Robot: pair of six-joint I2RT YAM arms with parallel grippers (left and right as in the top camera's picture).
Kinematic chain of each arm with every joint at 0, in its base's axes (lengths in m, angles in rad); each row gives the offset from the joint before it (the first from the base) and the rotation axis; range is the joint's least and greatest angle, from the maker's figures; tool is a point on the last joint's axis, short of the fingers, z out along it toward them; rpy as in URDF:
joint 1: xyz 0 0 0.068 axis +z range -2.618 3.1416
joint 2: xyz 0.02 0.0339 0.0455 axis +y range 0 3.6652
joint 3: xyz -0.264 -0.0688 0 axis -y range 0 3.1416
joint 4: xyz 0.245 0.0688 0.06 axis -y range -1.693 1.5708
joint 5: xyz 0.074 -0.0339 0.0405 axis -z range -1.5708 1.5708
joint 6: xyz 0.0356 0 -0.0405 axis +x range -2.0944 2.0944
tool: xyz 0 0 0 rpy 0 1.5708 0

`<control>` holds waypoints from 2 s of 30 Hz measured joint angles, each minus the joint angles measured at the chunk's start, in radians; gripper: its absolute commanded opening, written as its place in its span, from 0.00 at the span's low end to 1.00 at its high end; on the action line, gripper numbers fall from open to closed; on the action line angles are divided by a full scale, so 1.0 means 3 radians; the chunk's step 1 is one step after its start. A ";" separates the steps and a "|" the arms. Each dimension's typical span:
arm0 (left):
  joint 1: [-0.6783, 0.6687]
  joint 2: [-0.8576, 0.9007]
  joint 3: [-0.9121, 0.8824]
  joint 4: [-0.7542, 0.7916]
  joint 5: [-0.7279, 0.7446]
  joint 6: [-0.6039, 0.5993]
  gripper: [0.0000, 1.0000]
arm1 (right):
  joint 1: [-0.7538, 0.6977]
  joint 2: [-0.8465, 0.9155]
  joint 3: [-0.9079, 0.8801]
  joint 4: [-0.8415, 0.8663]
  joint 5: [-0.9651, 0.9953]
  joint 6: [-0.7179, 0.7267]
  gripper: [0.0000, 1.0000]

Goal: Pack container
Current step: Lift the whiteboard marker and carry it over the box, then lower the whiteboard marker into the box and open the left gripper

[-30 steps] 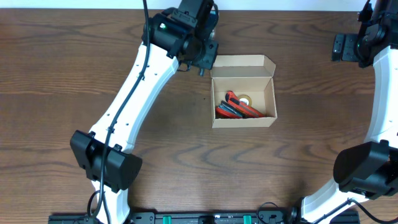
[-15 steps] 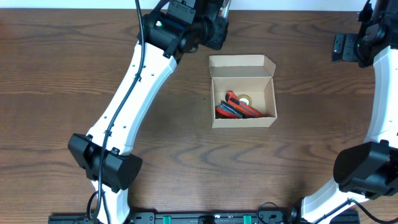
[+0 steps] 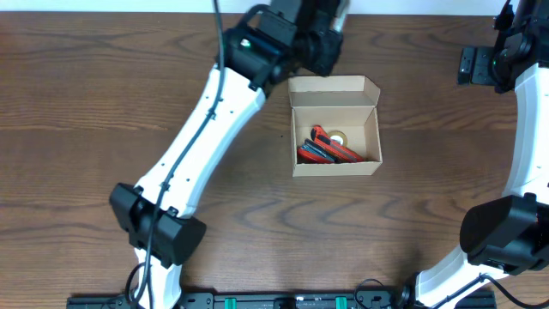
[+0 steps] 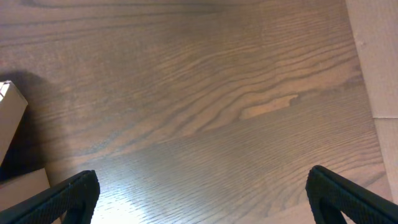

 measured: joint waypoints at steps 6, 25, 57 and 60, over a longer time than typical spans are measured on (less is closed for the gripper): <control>-0.0141 0.0140 0.0001 -0.0336 0.0036 0.0001 0.06 | 0.0000 0.0000 0.0000 0.0000 0.0000 0.0000 0.99; -0.0287 0.0694 0.0004 -0.0926 0.0675 0.0144 0.06 | 0.0000 0.0000 0.0000 0.0000 0.0000 0.0000 0.99; -0.0371 0.1101 0.0013 -0.1225 0.0638 0.0361 0.06 | 0.0000 0.0000 0.0000 0.0000 0.0000 0.0000 0.99; -0.0367 0.1179 0.0013 -0.1214 0.0605 0.0361 0.06 | 0.0000 0.0000 0.0000 0.0000 0.0000 0.0000 0.99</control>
